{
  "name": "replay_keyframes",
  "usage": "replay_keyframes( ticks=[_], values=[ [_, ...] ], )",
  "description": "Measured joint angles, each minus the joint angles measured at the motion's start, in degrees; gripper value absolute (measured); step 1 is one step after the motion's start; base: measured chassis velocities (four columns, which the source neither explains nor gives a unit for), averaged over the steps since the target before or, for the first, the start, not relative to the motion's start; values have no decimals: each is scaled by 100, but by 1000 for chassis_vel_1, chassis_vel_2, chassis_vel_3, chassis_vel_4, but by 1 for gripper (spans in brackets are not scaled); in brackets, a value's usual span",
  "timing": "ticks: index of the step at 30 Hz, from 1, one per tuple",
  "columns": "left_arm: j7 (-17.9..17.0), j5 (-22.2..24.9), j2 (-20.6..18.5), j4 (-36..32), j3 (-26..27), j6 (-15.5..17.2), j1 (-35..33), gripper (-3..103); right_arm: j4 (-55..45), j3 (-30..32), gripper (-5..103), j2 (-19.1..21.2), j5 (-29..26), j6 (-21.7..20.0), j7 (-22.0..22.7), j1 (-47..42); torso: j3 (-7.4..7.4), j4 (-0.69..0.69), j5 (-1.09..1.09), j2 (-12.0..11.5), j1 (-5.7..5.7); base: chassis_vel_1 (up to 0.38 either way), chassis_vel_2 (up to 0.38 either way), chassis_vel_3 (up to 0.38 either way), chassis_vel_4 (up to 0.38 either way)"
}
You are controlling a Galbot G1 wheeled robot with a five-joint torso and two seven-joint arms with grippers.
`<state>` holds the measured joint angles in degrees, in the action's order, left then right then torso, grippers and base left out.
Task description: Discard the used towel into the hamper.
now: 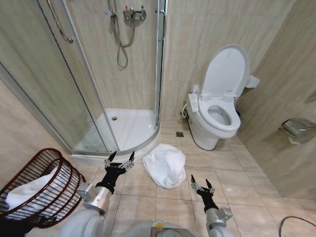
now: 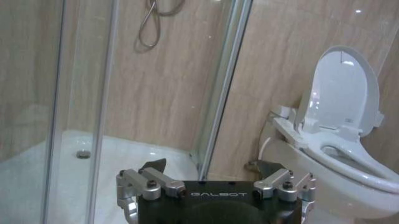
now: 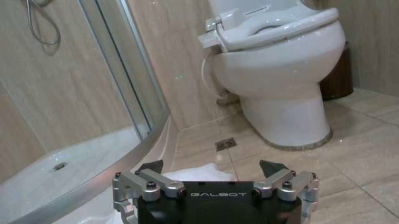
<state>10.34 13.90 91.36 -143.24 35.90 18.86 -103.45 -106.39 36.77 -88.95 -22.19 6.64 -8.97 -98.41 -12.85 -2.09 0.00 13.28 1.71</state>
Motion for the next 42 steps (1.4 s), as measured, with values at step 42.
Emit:
replay_keyframes(
  ticks=[42],
  values=[
    [0,0,0,0,0,0,1,99,1422,234,100,327,-583,125,-587,1202,-3,-2,2,-16,-14,-59,56,60,-58]
  ],
)
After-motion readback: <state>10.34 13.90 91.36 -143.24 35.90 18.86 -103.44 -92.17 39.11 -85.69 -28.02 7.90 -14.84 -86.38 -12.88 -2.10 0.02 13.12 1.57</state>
